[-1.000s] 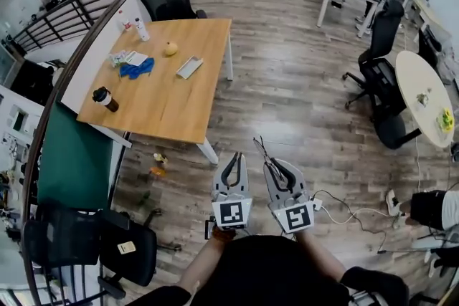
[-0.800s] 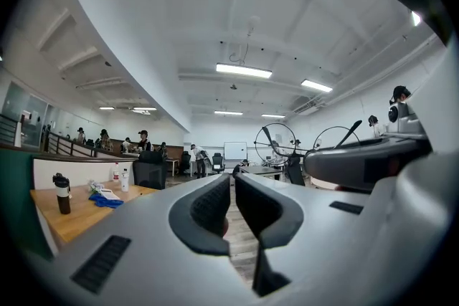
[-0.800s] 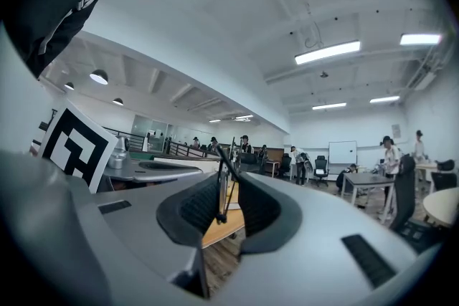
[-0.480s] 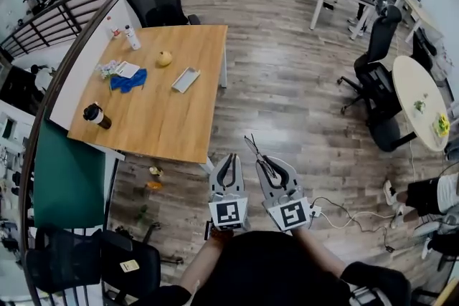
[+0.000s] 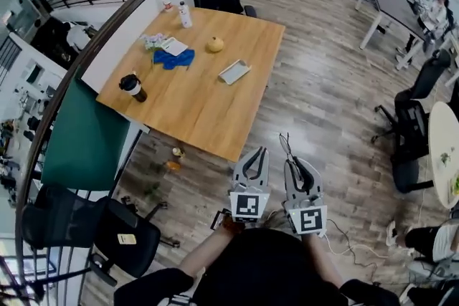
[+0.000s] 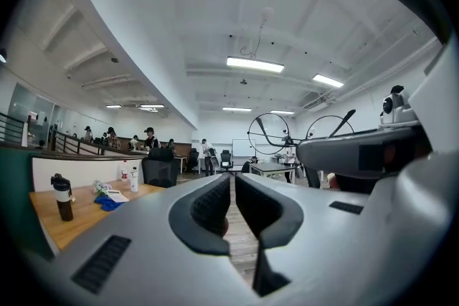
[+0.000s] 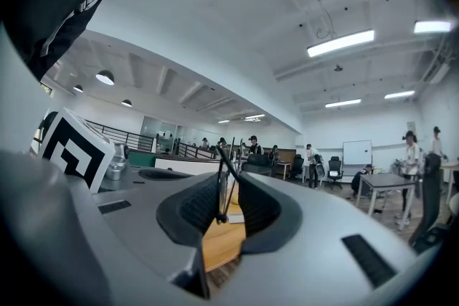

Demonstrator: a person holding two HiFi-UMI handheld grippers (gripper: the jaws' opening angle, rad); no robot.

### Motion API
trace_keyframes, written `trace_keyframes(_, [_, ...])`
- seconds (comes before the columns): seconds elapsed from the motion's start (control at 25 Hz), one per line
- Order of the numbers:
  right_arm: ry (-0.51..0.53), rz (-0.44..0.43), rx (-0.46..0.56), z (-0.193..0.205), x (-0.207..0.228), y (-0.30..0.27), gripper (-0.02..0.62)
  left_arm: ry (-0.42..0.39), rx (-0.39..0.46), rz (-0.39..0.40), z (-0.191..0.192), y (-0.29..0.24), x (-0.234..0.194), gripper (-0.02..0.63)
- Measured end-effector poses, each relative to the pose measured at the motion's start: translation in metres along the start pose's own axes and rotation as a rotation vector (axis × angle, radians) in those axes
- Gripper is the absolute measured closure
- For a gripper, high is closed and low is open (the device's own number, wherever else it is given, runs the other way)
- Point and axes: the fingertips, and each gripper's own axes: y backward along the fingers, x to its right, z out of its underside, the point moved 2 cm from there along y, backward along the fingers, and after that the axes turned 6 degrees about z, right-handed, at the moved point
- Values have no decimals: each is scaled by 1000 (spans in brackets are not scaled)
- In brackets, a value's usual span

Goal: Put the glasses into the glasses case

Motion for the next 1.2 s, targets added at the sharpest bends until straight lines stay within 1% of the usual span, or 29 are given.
trace_keyframes(0.08, [0,-16,-21,4,-5,-13,523,0,-16,-28,5,0,-13,566])
trace_keyframes(0.16, [-9,-41,-59,10,-10,-28,523,4,-13,-63,10,1,-27,566])
trace_keyframes(0.28, [-32,-119,-27,18,-19,-52,525,-5,-34,-133,13,-1,-48,566])
trace_keyframes(0.4, [-51,-200,-16,21,-21,-79,525,-26,-51,-206,12,-9,-70,566])
trace_keyframes(0.48, [-58,-247,11,18,-21,-100,525,-45,-57,-254,11,-17,-84,566])
trace_keyframes(0.56, [-69,-289,19,18,-19,-121,525,-73,-85,-302,11,-25,-98,566])
trace_keyframes(0.68, [-84,-334,13,20,-4,-149,525,-59,-79,-362,11,-47,-105,566])
trace_keyframes(0.8, [-83,-342,43,20,24,-172,525,-62,-72,-387,8,-77,-101,566])
trace_keyframes(0.96, [-121,-354,29,30,60,-203,525,-73,-83,-406,11,-119,-98,566])
trace_keyframes(1.08, [-159,-314,77,24,92,-227,525,-98,-103,-408,12,-149,-95,566])
trace_keyframes(1.2, [-178,-303,88,36,122,-242,526,-127,-128,-400,13,-178,-90,566])
